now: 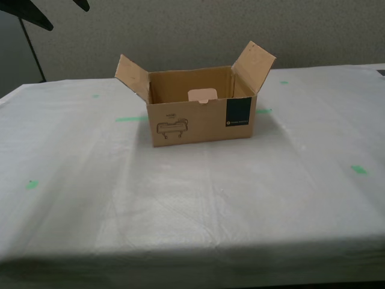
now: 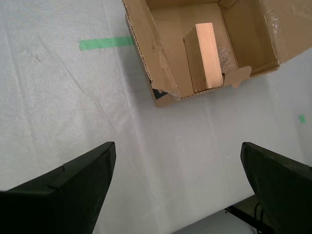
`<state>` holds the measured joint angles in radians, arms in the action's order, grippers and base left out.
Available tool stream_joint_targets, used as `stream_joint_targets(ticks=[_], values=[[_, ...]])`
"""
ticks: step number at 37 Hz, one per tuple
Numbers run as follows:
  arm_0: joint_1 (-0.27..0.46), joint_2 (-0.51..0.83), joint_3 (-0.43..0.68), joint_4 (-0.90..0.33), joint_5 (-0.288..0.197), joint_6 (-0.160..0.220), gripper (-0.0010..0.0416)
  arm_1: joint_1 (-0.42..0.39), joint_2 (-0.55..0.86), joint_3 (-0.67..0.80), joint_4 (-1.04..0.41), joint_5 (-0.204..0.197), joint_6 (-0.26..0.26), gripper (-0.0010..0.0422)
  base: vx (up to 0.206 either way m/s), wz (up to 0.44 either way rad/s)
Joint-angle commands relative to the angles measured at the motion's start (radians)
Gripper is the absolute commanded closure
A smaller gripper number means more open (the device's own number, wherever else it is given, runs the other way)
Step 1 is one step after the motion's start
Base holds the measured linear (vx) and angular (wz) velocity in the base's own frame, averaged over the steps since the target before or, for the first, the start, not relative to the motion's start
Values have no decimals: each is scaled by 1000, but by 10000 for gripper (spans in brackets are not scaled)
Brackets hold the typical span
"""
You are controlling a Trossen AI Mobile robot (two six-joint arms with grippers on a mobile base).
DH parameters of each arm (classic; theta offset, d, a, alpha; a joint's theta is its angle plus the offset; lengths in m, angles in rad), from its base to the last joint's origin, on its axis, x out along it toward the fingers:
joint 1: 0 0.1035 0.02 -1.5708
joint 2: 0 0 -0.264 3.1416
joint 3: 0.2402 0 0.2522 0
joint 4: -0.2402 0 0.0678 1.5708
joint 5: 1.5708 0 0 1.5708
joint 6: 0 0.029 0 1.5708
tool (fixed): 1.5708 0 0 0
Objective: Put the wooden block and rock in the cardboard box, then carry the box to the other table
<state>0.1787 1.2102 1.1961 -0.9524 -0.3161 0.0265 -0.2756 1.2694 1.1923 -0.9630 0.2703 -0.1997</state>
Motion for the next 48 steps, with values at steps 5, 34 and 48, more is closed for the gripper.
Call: stream_joint_targets(ticks=[5,34,48], values=[[0,0,1,2,3,-2,7,-1,0,1,0,-1,2,62,0,0],[0,0,1,5,3,-1,7,0,0,1,0,-1,-2,62,0,0],[0,0,1,5,3,-1,7,0,0,1,0,0,-2,62,0,0]])
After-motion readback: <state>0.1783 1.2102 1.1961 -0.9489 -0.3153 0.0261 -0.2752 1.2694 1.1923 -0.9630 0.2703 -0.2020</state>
